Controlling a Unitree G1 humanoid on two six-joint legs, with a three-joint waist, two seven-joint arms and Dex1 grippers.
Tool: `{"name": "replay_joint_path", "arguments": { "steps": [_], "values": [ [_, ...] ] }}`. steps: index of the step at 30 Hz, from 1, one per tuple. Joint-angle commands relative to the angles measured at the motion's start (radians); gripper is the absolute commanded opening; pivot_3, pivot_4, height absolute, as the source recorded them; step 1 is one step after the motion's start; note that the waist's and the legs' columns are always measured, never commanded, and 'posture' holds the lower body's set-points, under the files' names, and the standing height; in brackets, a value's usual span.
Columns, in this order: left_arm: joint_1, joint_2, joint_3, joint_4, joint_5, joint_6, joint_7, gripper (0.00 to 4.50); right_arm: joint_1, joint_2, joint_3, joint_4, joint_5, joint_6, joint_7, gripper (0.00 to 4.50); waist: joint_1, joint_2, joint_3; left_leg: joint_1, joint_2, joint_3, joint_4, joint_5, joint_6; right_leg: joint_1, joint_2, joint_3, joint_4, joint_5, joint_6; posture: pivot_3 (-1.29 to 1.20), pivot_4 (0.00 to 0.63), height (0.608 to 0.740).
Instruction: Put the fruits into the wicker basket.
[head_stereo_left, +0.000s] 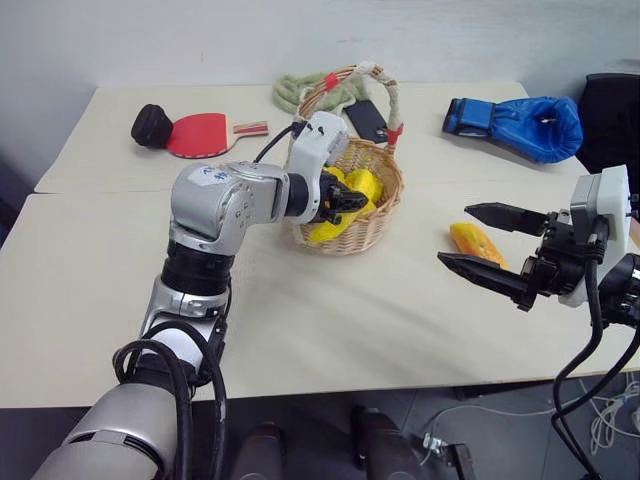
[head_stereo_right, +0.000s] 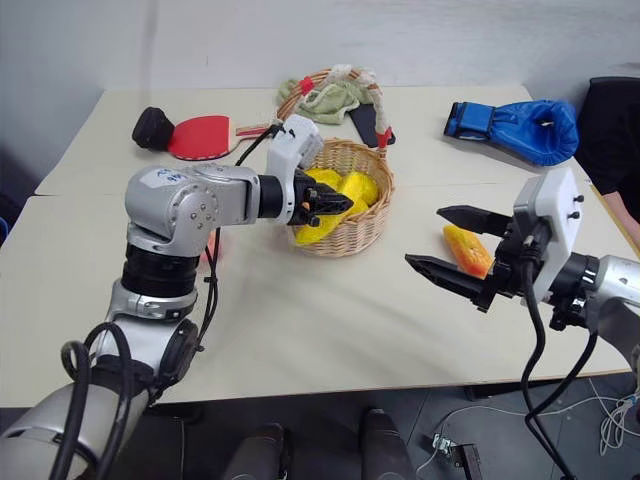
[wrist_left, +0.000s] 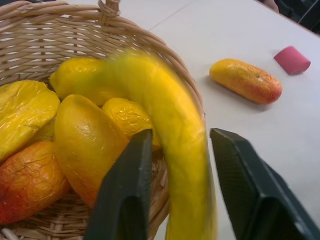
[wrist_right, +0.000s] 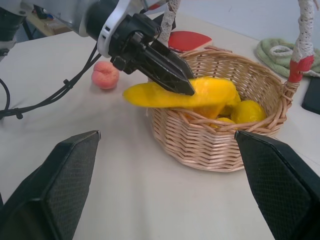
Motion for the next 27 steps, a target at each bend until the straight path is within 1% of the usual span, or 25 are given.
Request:
{"name": "replay_joint_path", "arguments": {
  "steps": [1,2,4,5,8,11,14,18,22,27],
  "values": [
    [-0.067,-0.033,0.095,0.021,-0.004,0.021,0.054,3.34,-0.022,0.012,0.018,-0.011,-0.004,-0.029,-0.010,4.50,0.001,0.000,0.000,0.000,0.000,0.000,0.000,0.000,0.000,0.000,0.000,0.000,0.000,0.000,0.000,0.00,0.150,0.740],
    [-0.075,-0.040,0.103,0.033,0.002,0.014,0.065,3.69,-0.025,0.015,0.023,-0.010,-0.006,-0.030,-0.013,4.50,0.001,0.000,0.000,0.000,0.000,0.000,0.000,0.000,0.000,0.000,0.000,0.000,-0.001,0.000,0.000,0.00,0.150,0.740],
    [-0.078,-0.034,0.073,0.058,0.019,-0.021,0.061,4.35,-0.036,0.019,0.036,-0.009,-0.005,-0.034,-0.016,4.50,0.002,0.000,0.000,0.000,0.000,0.000,0.000,0.000,0.000,0.000,0.000,0.000,-0.001,0.000,0.001,0.00,0.150,0.740],
    [-0.077,-0.032,0.065,0.063,0.021,-0.027,0.057,4.46,-0.039,0.020,0.039,-0.009,-0.004,-0.035,-0.017,4.50,0.002,0.000,0.000,0.000,0.000,0.000,0.000,0.000,0.000,0.000,0.000,0.000,-0.001,0.000,0.001,0.00,0.150,0.740],
    [-0.071,-0.006,0.030,0.054,0.022,-0.056,0.025,4.46,-0.055,0.015,0.050,-0.001,-0.004,-0.038,-0.019,4.50,0.002,0.000,0.000,0.000,0.000,0.000,0.000,0.000,-0.001,0.000,0.000,0.000,-0.001,0.000,0.001,0.00,0.150,0.740],
    [-0.065,0.021,0.021,0.022,-0.002,-0.062,-0.019,4.46,-0.061,0.013,0.054,0.001,-0.003,-0.038,-0.019,4.50,-0.001,0.000,0.000,-0.001,0.000,0.000,0.000,0.000,-0.002,0.000,0.000,0.000,-0.001,0.000,0.001,0.00,0.150,0.740],
    [-0.043,0.081,0.006,-0.046,-0.042,-0.062,-0.102,4.46,-0.069,0.014,0.064,0.003,-0.005,-0.036,-0.021,4.50,-0.002,0.000,0.000,-0.001,0.000,0.000,0.000,0.001,-0.002,-0.001,0.000,0.000,0.000,0.000,0.000,0.00,0.150,0.740],
    [-0.013,0.146,-0.022,-0.090,-0.056,-0.028,-0.142,4.46,-0.087,0.016,0.082,0.008,-0.010,-0.035,-0.024,4.50,0.000,0.000,0.000,-0.001,0.000,0.000,-0.001,0.001,-0.003,-0.001,0.000,0.000,0.000,0.000,0.000,0.00,0.150,0.740],
    [0.012,0.216,-0.090,-0.140,-0.073,-0.021,-0.207,4.46,-0.098,0.015,0.092,0.011,-0.007,-0.032,-0.027,4.50,-0.001,0.000,0.000,0.000,0.000,0.000,0.000,0.001,-0.004,-0.001,0.000,0.001,0.000,0.000,0.000,0.00,0.150,0.740],
    [0.025,0.198,-0.162,-0.104,-0.040,-0.062,-0.210,4.46,-0.112,0.019,0.093,0.013,0.002,-0.026,-0.038,4.50,0.003,0.000,0.000,-0.001,0.000,0.000,0.000,0.001,-0.004,-0.001,0.000,0.000,0.000,0.000,0.000,0.00,0.150,0.740]
  ]
}}
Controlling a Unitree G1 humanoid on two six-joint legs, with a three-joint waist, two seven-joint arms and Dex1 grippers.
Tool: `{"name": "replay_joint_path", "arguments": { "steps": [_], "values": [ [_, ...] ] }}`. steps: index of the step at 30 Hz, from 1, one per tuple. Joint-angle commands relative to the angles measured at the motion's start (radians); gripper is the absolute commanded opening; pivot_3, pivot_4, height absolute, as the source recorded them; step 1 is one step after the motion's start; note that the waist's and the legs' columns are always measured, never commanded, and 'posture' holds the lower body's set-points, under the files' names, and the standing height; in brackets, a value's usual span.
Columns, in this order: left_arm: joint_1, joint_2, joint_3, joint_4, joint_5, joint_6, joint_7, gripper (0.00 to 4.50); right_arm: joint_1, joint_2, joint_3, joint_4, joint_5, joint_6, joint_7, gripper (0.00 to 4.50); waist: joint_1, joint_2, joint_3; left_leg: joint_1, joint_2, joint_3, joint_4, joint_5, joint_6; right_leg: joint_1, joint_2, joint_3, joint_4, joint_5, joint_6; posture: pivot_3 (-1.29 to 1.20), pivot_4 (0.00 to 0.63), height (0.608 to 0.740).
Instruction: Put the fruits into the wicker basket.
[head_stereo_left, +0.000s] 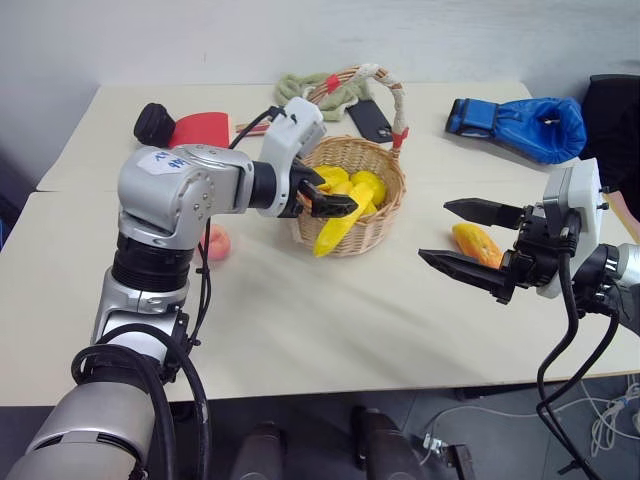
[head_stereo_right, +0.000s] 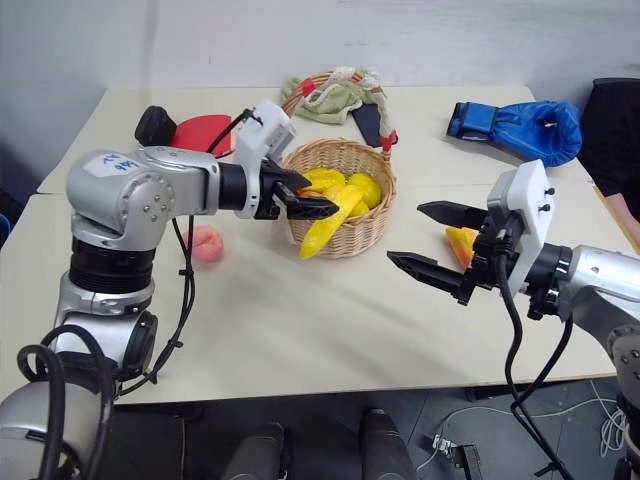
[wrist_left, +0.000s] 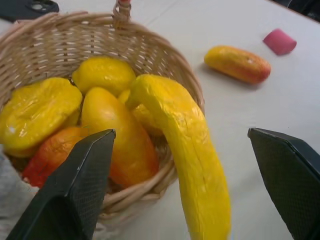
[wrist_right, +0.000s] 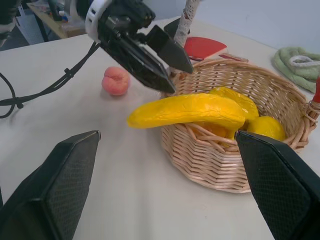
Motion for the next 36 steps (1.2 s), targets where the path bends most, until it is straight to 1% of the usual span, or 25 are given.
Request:
{"name": "replay_joint_path", "arguments": {
  "steps": [1,5,8,11,15,18,20,21,23,25,31,36],
  "values": [
    [0.003,-0.004,-0.052,-0.012,0.018,-0.054,-0.022,4.46,-0.017,0.008,-0.015,-0.004,0.014,-0.006,-0.019,4.50,0.000,0.000,0.000,0.000,0.000,0.000,0.000,0.000,0.000,0.000,0.000,0.000,0.000,0.000,0.000,0.00,0.150,0.740],
    [0.012,0.007,-0.122,0.021,0.057,-0.107,-0.039,4.46,-0.004,0.015,-0.018,-0.027,0.029,0.000,-0.039,4.50,-0.003,0.000,0.000,0.000,0.000,0.000,0.000,0.000,0.000,0.000,0.000,0.000,0.000,0.000,0.000,0.00,0.150,0.740],
    [0.011,0.006,-0.139,0.042,0.070,-0.126,-0.052,4.46,0.008,0.019,-0.022,-0.037,0.034,0.001,-0.052,4.50,-0.005,0.000,0.000,0.000,0.000,0.000,0.000,0.000,0.000,0.000,0.000,0.000,0.000,0.000,0.000,0.00,0.150,0.740],
    [0.009,0.005,-0.154,0.061,0.089,-0.151,-0.058,3.89,0.011,0.022,-0.024,-0.042,0.038,0.001,-0.066,4.50,-0.004,0.000,0.000,0.000,0.000,0.000,0.000,0.000,0.000,0.000,0.000,0.000,0.000,0.000,0.000,0.00,0.150,0.740],
    [-0.004,0.006,-0.151,0.066,0.093,-0.155,-0.078,2.69,0.013,0.024,-0.023,-0.046,0.045,-0.001,-0.078,4.50,-0.004,0.000,0.000,0.000,0.000,0.000,0.000,0.000,0.001,0.000,0.000,0.000,0.000,0.000,0.000,0.00,0.150,0.740],
    [-0.020,0.011,-0.131,0.053,0.084,-0.137,-0.093,1.70,0.016,0.023,-0.022,-0.048,0.047,-0.003,-0.081,4.50,-0.003,0.000,0.000,0.000,0.000,0.000,0.000,0.000,0.001,0.000,0.000,0.000,0.000,0.000,0.000,0.00,0.150,0.740],
    [-0.032,0.012,-0.107,0.041,0.065,-0.116,-0.104,1.14,0.017,0.023,-0.021,-0.049,0.047,-0.004,-0.083,4.50,-0.003,0.000,0.000,0.000,0.000,0.000,0.000,0.000,0.001,0.000,0.000,0.000,0.000,0.000,0.000,0.00,0.150,0.740],
    [-0.040,0.006,-0.086,0.040,0.052,-0.097,-0.103,0.98,0.018,0.022,-0.021,-0.049,0.046,-0.005,-0.082,4.50,-0.003,0.000,0.000,0.000,0.000,0.000,0.000,0.000,0.001,0.000,0.000,0.000,0.000,0.000,0.000,0.00,0.150,0.740],
    [-0.060,-0.011,-0.048,0.051,0.037,-0.074,-0.091,0.87,0.019,0.021,-0.020,-0.048,0.045,-0.006,-0.082,4.50,-0.003,0.000,0.000,0.000,0.000,0.000,0.000,0.000,0.001,0.000,0.000,0.000,0.000,0.000,0.000,0.00,0.150,0.740],
    [-0.076,-0.033,-0.020,0.070,0.036,-0.066,-0.068,0.87,0.019,0.021,-0.020,-0.046,0.044,-0.008,-0.080,4.50,-0.003,0.000,0.000,0.000,0.000,0.000,0.000,0.000,0.001,0.000,0.000,0.000,0.000,0.000,0.000,0.00,0.150,0.740],
    [-0.143,-0.185,0.096,0.253,0.090,-0.107,0.112,0.87,0.013,0.025,-0.007,-0.044,0.039,-0.010,-0.081,4.50,0.000,0.000,0.000,0.000,0.000,0.000,0.000,0.000,0.001,0.000,0.000,0.000,0.000,0.000,0.000,0.00,0.150,0.740],
    [-0.160,-0.241,0.099,0.341,0.137,-0.168,0.178,0.87,0.008,0.028,-0.002,-0.041,0.033,-0.014,-0.079,4.50,-0.002,0.000,0.000,0.000,0.000,0.000,0.000,0.000,0.001,0.000,0.000,0.000,0.000,0.000,0.000,0.00,0.150,0.740]
  ]
}}
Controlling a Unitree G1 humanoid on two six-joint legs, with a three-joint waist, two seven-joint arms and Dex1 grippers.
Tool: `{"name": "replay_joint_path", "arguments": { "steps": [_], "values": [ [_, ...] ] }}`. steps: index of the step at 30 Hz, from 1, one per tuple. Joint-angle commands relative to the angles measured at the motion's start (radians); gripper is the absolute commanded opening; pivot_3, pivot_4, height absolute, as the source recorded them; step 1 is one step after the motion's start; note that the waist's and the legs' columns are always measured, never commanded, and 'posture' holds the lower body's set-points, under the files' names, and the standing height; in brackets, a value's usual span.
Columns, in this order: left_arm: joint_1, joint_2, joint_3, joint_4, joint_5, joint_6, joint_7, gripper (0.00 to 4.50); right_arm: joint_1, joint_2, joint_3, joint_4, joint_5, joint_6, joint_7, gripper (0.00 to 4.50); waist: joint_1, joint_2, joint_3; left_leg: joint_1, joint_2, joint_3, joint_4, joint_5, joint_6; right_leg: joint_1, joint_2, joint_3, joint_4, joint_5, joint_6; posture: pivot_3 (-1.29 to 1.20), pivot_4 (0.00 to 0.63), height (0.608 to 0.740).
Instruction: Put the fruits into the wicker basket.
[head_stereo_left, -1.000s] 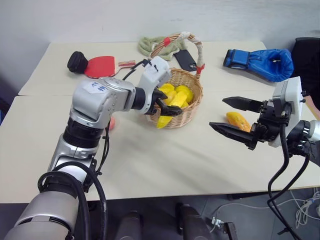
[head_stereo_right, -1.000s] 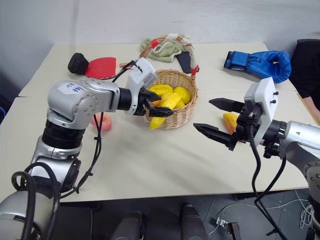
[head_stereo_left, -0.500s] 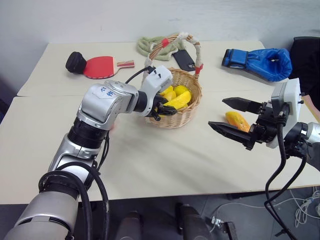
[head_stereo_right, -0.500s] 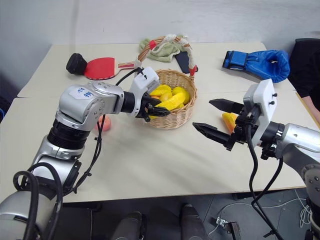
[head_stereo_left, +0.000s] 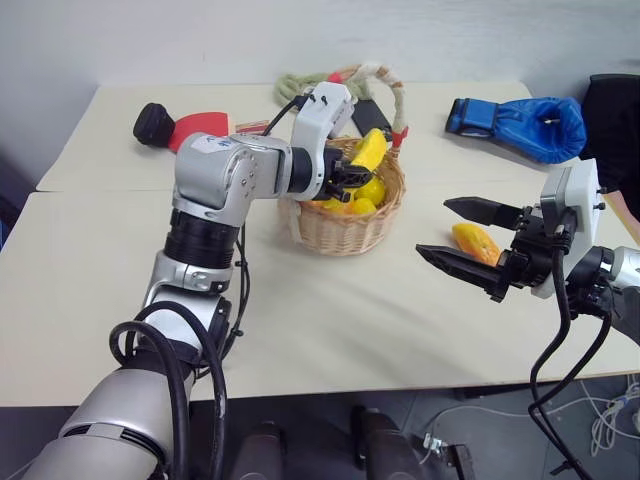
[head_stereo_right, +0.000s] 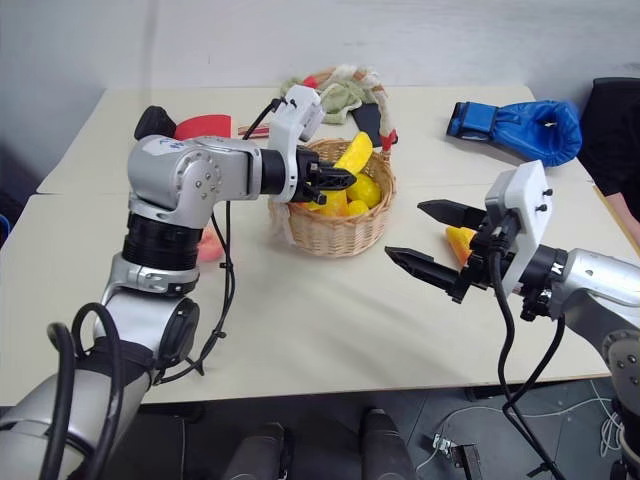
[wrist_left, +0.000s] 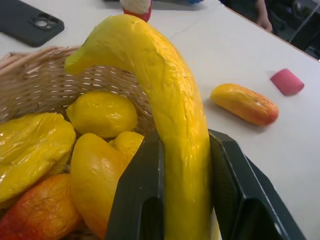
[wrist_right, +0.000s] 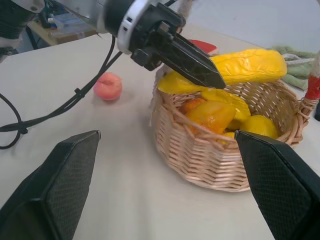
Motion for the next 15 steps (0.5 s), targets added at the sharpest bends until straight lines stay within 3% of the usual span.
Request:
{"name": "replay_joint_path", "arguments": {
  "steps": [1,5,6,12,13,15],
  "values": [
    [-0.031,-0.020,0.002,0.027,0.035,-0.055,0.035,0.87,-0.015,0.007,-0.004,-0.021,0.003,-0.017,-0.004,4.50,0.000,0.000,0.000,0.000,0.000,0.000,0.000,0.000,0.000,0.000,0.000,0.000,0.000,0.000,0.000,0.00,0.150,0.740],
    [-0.003,-0.026,-0.013,0.000,0.040,-0.040,0.033,0.87,-0.013,0.013,-0.009,-0.024,0.004,-0.017,-0.011,4.50,0.001,0.000,0.000,0.000,0.000,0.000,0.000,0.000,0.000,0.000,0.000,0.000,0.000,0.000,0.000,0.00,0.150,0.740],
    [0.003,-0.019,-0.012,-0.023,0.031,-0.021,0.022,1.58,-0.008,0.013,-0.011,-0.025,0.005,-0.017,-0.009,4.50,0.001,0.000,0.000,0.000,0.000,0.000,0.000,0.000,0.000,0.000,0.000,0.000,0.000,0.000,0.000,0.00,0.150,0.740],
    [0.058,0.050,0.009,-0.203,-0.060,0.110,-0.070,3.40,-0.004,0.016,-0.003,-0.015,-0.002,-0.022,0.003,4.50,-0.002,0.000,0.000,0.000,0.000,0.000,0.000,0.000,0.000,0.000,0.000,0.000,0.000,0.000,0.000,0.00,0.150,0.740],
    [0.070,0.065,0.011,-0.238,-0.079,0.124,-0.088,3.67,-0.006,0.018,0.000,-0.012,-0.003,-0.022,0.005,4.50,-0.002,0.000,0.000,0.000,0.000,0.000,0.000,0.000,0.000,0.000,0.000,0.000,0.001,0.000,0.000,0.00,0.150,0.740],
    [0.093,0.101,0.012,-0.304,-0.110,0.159,-0.113,3.67,-0.012,0.021,0.011,-0.006,-0.007,-0.025,0.010,4.50,-0.002,0.000,0.000,0.000,0.000,0.000,0.000,0.000,-0.001,0.000,0.000,0.000,0.001,0.000,0.000,0.00,0.150,0.740]
  ]
}}
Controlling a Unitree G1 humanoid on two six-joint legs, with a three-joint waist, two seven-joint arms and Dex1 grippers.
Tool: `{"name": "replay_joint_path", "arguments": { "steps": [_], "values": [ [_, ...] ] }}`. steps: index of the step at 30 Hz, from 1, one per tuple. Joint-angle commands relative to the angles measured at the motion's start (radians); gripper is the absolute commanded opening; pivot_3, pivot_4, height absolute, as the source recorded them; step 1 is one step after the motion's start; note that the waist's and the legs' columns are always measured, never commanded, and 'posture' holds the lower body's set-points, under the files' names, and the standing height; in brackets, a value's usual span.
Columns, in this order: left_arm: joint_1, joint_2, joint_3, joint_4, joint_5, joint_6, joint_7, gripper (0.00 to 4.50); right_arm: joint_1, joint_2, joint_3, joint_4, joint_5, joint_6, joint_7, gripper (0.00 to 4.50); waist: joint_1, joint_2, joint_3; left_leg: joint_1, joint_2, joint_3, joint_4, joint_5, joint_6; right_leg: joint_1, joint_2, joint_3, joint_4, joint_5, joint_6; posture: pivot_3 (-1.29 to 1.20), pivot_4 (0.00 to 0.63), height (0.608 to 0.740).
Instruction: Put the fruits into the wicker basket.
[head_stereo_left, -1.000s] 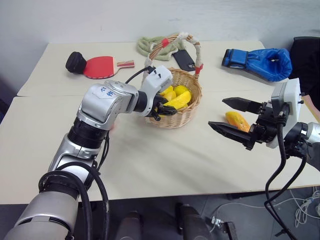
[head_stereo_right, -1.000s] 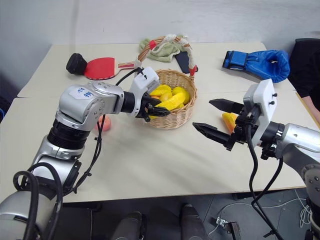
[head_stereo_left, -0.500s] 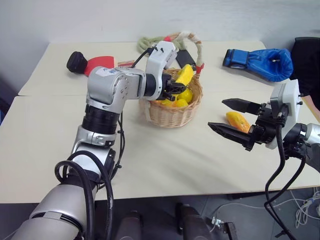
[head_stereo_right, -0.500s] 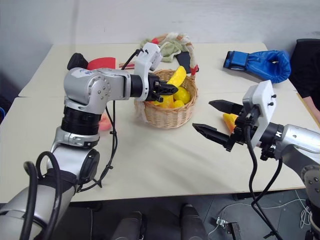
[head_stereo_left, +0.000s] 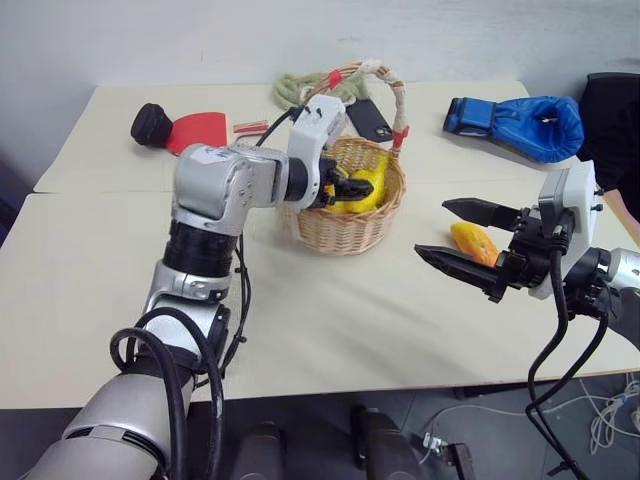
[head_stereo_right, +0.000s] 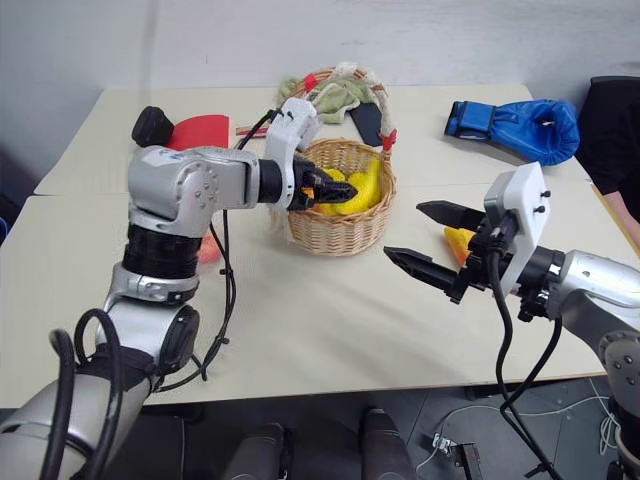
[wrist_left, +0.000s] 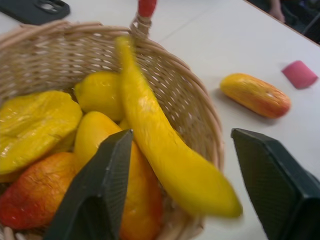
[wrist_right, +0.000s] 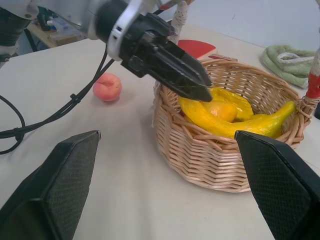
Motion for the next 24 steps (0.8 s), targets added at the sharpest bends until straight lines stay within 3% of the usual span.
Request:
{"name": "replay_joint_path", "arguments": {
  "steps": [1,6,12,15,18,24],
  "values": [
    [0.017,0.051,0.012,-0.143,-0.065,0.046,-0.053,3.67,-0.015,0.011,0.007,-0.006,-0.004,-0.025,0.014,4.50,0.000,0.000,0.000,0.000,0.000,0.000,0.000,0.000,0.000,0.000,0.000,0.000,0.000,0.000,0.000,0.00,0.150,0.740],
    [0.091,0.199,0.047,-0.307,-0.126,0.049,-0.124,3.67,-0.050,0.027,0.043,0.026,-0.022,-0.032,0.035,4.50,-0.008,0.000,0.000,0.001,0.000,0.000,0.000,0.000,0.000,-0.001,0.000,0.000,0.001,0.000,0.000,0.00,0.150,0.740],
    [0.320,0.529,0.174,-0.513,-0.209,-0.010,-0.289,3.67,-0.096,0.029,0.086,0.078,-0.052,-0.044,0.100,4.50,-0.026,0.000,0.000,0.000,0.001,0.000,0.000,0.000,-0.001,-0.002,0.000,0.000,0.003,-0.001,-0.001,0.00,0.150,0.740],
    [0.522,0.715,0.381,-0.573,-0.226,0.004,-0.352,3.67,-0.113,0.013,0.093,0.107,-0.060,-0.047,0.151,4.50,-0.033,0.000,0.000,0.000,0.001,0.001,0.000,0.000,-0.001,-0.003,0.000,0.001,0.003,-0.001,-0.001,0.00,0.150,0.740],
    [0.755,0.840,0.620,-0.580,-0.184,0.033,-0.387,3.67,-0.112,-0.024,0.091,0.134,-0.077,-0.057,0.241,4.50,-0.029,0.000,0.000,0.000,0.002,0.001,-0.001,0.000,0.000,-0.004,0.000,0.000,0.004,-0.002,-0.003,0.00,0.150,0.740],
    [1.309,0.890,1.088,-0.504,-0.003,-0.073,-0.559,3.67,-0.139,-0.093,0.103,0.217,-0.134,-0.100,0.402,4.50,-0.027,-0.001,0.000,0.001,0.001,0.003,-0.001,-0.001,0.001,-0.004,-0.002,0.000,0.003,-0.003,-0.005,0.00,0.150,0.740]
  ]
}}
